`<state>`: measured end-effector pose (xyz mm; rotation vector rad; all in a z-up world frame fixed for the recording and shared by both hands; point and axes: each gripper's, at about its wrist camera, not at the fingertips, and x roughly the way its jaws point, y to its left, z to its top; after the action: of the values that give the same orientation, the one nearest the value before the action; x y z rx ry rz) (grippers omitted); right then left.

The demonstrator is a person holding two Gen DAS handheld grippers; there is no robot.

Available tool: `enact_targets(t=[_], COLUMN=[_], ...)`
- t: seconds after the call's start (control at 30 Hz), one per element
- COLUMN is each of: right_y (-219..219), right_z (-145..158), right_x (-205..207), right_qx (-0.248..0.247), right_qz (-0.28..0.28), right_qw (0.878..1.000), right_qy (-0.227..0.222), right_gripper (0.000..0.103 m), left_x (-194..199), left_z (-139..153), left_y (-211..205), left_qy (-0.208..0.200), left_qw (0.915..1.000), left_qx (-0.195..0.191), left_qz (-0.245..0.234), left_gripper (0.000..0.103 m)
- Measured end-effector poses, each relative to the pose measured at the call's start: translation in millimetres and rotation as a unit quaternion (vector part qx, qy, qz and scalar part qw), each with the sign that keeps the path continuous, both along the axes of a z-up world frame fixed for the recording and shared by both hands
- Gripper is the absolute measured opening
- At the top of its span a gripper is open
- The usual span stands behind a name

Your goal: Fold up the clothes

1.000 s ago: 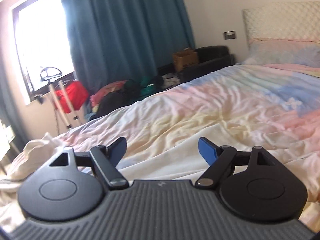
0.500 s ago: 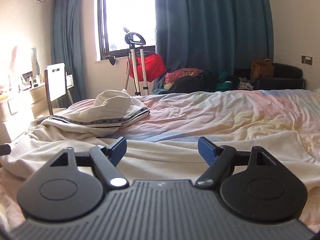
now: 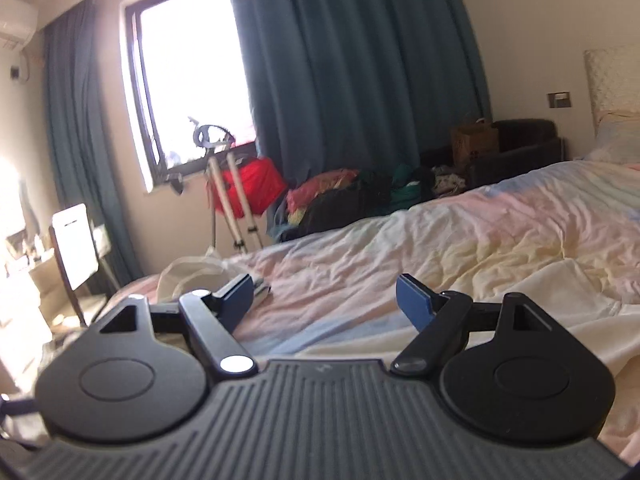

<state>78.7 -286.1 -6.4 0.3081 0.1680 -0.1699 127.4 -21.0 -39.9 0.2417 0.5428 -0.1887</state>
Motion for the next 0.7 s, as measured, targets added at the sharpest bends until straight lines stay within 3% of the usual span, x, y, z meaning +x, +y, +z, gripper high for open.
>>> enact_targets(t=[0.13,0.27,0.37,0.53,0.63,0.67,0.7], right_y=[-19,-24,-35,-43,-46,-47,-48], right_z=[-12,-31,-41,-65,-82,-87,-92], right_x=[1,14,31,59,77,83,89], right_qx=[0.01,-0.042,-0.04,-0.016,-0.002,0.003,0.008], right_qz=[-0.035,-0.06,-0.075,-0.08,-0.078,-0.078,-0.077], right_qw=[0.999,0.997,0.996,0.996,0.996,0.996,0.995], right_qy=[-0.025,-0.015,-0.005,0.022,0.043,0.05,0.058], right_gripper=[0.08,0.082,0.082,0.082,0.082,0.082,0.082], left_x=[70,139,197,311,360,370,377], left_z=[-11,-33,-53,-82,-97,-106,-115], left_y=[-53,-118,-164,-203,-214,-219,-224], left_qy=[-0.005,-0.069,-0.1,-0.057,-0.042,-0.038,-0.038], left_qw=[0.9997,0.9941,0.9865,0.9845,0.9812,0.9779,0.973], left_qx=[0.021,0.079,0.127,0.161,0.176,0.194,0.22], left_qz=[-0.011,-0.024,-0.027,0.041,0.067,0.067,0.058], left_gripper=[0.102,0.101,0.099,0.092,0.091,0.089,0.079])
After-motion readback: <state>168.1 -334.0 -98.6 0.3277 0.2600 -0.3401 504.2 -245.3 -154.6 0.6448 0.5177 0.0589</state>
